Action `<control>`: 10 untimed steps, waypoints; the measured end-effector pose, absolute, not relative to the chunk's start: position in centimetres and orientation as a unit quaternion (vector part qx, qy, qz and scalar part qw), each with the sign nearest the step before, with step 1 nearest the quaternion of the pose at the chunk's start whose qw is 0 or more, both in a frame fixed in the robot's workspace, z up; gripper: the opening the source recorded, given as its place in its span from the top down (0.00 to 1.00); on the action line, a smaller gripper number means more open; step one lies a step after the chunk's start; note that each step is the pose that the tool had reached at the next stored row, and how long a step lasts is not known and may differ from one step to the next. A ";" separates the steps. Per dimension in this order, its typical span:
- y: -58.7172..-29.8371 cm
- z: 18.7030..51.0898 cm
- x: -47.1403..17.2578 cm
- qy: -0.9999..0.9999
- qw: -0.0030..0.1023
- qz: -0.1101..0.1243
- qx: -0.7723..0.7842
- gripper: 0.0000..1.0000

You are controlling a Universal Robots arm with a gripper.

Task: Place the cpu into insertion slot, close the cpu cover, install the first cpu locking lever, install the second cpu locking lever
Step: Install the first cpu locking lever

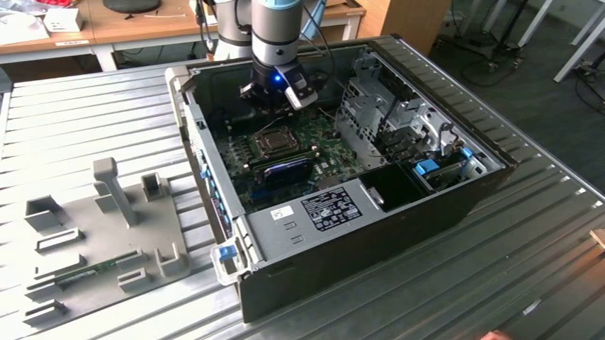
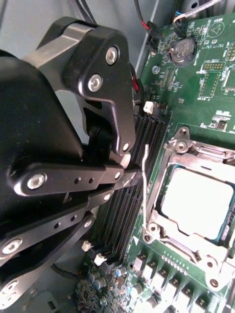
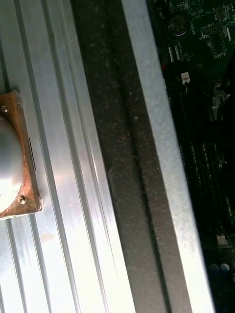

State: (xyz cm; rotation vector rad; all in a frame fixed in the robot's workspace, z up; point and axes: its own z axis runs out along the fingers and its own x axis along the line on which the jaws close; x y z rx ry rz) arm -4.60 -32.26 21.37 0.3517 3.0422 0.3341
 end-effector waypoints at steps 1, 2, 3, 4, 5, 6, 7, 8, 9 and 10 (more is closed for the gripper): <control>-32.3 21.4 -4.6 0.987 0.031 0.108 0.114 0.90; -32.3 21.4 -4.6 0.987 0.031 0.108 0.114 0.90; -32.3 21.4 -4.6 0.987 0.030 0.108 0.114 0.90; -32.3 21.4 -4.6 0.987 0.030 0.108 0.114 0.90; -32.3 21.4 -4.6 0.987 0.030 0.108 0.114 0.90; -32.3 21.4 -4.6 0.987 0.030 0.108 0.114 0.90; -32.3 21.5 -4.6 0.987 0.030 0.108 0.114 0.90; -32.3 21.5 -4.6 0.987 0.030 0.108 0.114 0.90; -32.3 21.6 -4.6 0.987 0.030 0.108 0.114 0.90; -32.3 21.6 -4.6 0.987 0.030 0.108 0.114 0.90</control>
